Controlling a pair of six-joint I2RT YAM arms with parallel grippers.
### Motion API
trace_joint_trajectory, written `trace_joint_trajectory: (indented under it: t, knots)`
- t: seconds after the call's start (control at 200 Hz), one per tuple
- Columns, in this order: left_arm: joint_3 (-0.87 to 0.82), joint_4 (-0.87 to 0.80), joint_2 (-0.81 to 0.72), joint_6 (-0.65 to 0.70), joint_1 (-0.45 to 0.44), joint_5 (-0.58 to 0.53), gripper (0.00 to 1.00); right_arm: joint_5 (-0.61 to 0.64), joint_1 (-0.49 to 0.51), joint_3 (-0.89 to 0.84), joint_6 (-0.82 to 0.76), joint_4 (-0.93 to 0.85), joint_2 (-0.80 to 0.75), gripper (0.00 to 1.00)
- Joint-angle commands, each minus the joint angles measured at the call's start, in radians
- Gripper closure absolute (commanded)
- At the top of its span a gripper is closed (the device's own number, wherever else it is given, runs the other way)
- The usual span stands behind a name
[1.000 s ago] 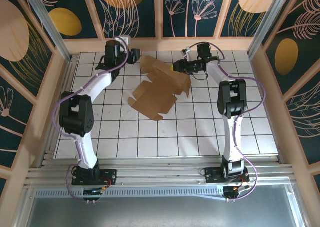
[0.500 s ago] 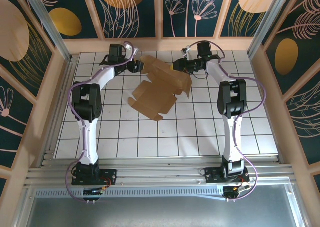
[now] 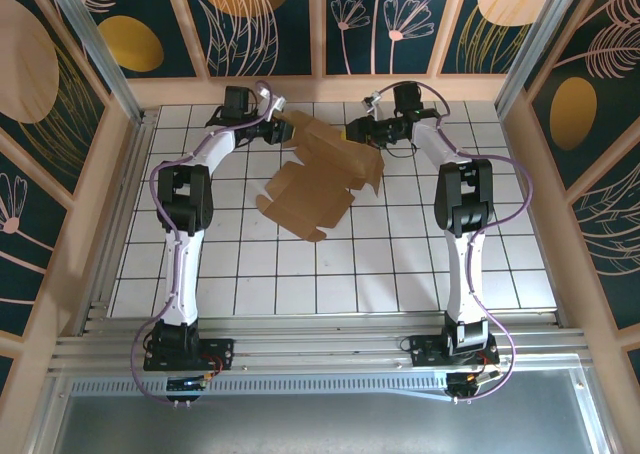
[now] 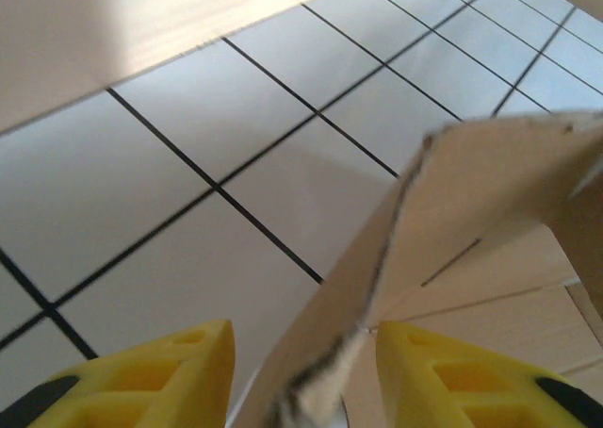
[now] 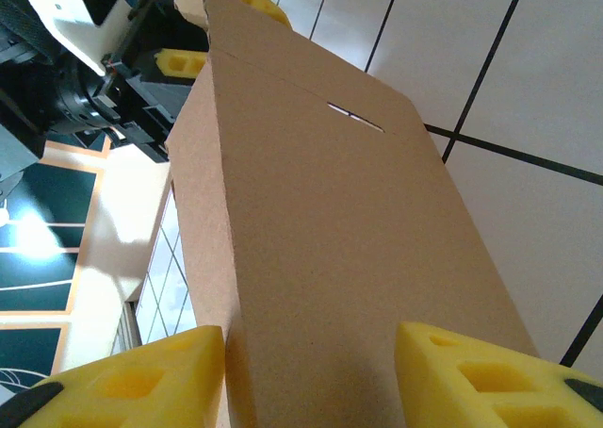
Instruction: Fold the paper box
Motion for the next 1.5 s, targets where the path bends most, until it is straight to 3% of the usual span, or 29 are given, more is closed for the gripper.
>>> trace_joint_trajectory:
  t: [0.0,0.18,0.37,0.581,0.771,0.941,1.211,1.331,1.442,1.492]
  knots:
    - [0.039,-0.031,0.018,0.016,-0.001,0.097,0.64,0.030,0.009,0.020,-0.017,-0.036,0.020,0.49]
    - [0.038,-0.048,0.017,-0.024,-0.001,0.109,0.84,0.026,0.009,0.021,0.003,-0.023,0.020,0.49]
    - [-0.002,-0.041,-0.017,-0.022,-0.001,0.091,0.96,0.021,0.008,0.029,0.010,-0.024,0.017,0.50]
    - [-0.063,-0.026,-0.079,-0.053,-0.022,0.075,0.99,0.036,0.009,0.027,0.028,-0.011,0.021,0.50]
    - [-0.147,0.021,-0.155,-0.093,-0.095,-0.058,1.00,0.045,0.015,0.026,0.045,0.006,0.026,0.51]
    - [-0.176,0.067,-0.166,-0.217,-0.110,0.006,1.00,0.048,0.019,0.023,0.041,0.002,0.026,0.54]
    - [-0.313,0.141,-0.239,-0.287,-0.143,-0.063,1.00,0.049,0.021,0.014,0.047,0.011,0.026,0.54]
    - [-0.354,0.125,-0.247,-0.275,-0.144,-0.160,0.93,0.049,0.024,0.014,0.047,0.012,0.026,0.54]
    - [-0.398,0.163,-0.260,-0.247,-0.143,-0.099,0.64,0.049,0.022,0.018,0.040,0.002,0.024,0.54]
    - [-0.408,0.175,-0.266,-0.228,-0.143,-0.068,0.61,0.050,0.022,0.021,0.036,-0.004,0.024,0.54]
